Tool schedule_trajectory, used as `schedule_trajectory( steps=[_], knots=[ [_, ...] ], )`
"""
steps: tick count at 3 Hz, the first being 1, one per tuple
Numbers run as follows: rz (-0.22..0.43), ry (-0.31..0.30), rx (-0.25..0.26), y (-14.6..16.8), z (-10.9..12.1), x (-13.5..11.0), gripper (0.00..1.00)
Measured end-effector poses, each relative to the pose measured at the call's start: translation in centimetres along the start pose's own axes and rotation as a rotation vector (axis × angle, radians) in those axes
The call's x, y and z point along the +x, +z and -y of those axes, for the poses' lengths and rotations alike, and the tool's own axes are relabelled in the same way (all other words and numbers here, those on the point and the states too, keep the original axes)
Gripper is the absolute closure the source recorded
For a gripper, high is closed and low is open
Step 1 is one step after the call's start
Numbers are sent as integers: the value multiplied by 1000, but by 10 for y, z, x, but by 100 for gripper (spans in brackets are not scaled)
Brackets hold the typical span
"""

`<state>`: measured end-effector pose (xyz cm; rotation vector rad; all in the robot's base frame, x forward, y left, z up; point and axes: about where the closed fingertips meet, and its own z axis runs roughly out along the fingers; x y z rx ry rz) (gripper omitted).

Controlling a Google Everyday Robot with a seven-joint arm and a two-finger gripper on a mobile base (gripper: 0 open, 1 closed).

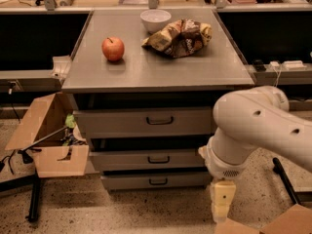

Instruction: Open middle drawer

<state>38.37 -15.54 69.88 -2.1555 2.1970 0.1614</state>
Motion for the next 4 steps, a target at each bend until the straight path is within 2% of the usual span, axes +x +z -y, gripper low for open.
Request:
schedule_trajectory(
  steps=[1,2,3,4],
  knots=[
    [-5,4,-28,16,-5,3,0],
    [-41,21,-47,51,2,5,0],
    [-4,0,-48,113,22,17,0],
    [141,-96,-19,202,60,8,0]
  ],
)
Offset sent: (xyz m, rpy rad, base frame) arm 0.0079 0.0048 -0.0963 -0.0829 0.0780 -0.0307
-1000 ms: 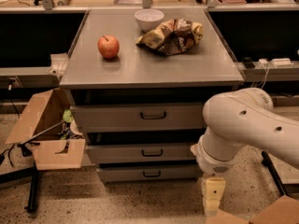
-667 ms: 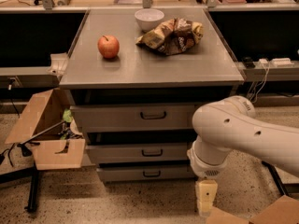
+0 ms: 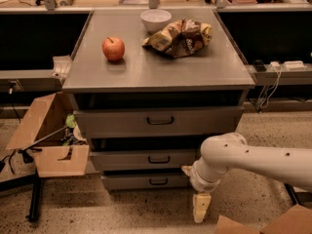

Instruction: Open middle drawer

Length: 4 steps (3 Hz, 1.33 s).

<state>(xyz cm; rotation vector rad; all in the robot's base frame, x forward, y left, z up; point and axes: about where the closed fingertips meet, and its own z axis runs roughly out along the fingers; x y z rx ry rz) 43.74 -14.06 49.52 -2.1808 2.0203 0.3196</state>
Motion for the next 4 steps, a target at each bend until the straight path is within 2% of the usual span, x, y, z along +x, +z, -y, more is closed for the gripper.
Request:
schedule_trajectory(
  steps=[1,2,3,4],
  knots=[
    [115,-76,-13,60,29,1,0],
    [113,-75,-11,58,29,1,0],
    [90,-132,113,34,61,4,0],
    [71,-170,196,13,88,7,0]
  ],
)
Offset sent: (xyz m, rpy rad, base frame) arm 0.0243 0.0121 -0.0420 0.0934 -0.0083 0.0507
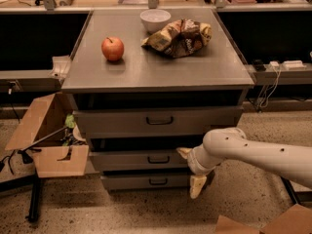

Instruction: Open middle drawer

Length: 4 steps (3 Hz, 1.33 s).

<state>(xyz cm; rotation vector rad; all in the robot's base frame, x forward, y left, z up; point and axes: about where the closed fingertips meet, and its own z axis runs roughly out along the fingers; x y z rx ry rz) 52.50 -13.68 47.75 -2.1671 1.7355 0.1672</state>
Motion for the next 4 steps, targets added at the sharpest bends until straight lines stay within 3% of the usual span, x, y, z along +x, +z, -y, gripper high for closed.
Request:
schedule_trajectory(
  steps=[1,2,3,4],
  knots=[
    [-82,6,28,20,36,17,0],
    [-131,60,1,51,51,34,0],
    [-137,113,-21,80,60,49,4],
    [-131,126,-14,87,58,51,27]
  ],
)
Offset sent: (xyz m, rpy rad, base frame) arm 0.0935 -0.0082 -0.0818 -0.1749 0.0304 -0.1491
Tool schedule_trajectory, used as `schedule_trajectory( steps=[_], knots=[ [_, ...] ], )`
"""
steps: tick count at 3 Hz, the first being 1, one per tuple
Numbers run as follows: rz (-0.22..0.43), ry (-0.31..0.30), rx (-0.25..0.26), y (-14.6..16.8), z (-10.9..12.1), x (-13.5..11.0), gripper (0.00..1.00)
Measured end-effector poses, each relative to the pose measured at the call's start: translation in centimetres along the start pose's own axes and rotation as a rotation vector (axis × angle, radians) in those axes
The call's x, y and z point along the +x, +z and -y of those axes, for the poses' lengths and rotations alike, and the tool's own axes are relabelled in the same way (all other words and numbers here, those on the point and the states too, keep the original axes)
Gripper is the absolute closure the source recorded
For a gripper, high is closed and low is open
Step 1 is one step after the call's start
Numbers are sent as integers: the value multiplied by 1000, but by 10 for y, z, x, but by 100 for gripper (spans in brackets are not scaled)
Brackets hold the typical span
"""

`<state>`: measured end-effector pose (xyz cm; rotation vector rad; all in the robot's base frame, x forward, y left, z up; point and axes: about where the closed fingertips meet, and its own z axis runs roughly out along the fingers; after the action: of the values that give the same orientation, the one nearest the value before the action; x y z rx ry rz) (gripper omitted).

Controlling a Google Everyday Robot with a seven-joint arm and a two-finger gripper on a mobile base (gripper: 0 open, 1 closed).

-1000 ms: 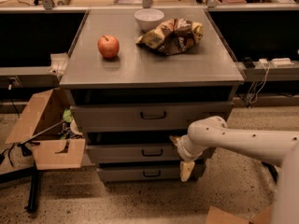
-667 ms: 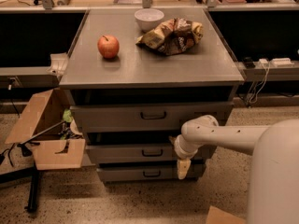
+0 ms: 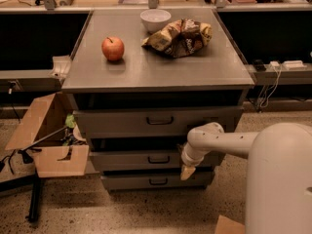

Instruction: Open middle drawer

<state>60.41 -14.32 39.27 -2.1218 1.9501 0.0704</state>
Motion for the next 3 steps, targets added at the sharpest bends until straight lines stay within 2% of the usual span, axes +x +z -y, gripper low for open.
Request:
schedule_trajectory(
  steps=[1,2,3],
  knots=[
    [2,2,4,-4,2,-1,58],
    [2,2,4,-7,5,-2,81],
    [10,2,3,-12,0,-2,100]
  ],
)
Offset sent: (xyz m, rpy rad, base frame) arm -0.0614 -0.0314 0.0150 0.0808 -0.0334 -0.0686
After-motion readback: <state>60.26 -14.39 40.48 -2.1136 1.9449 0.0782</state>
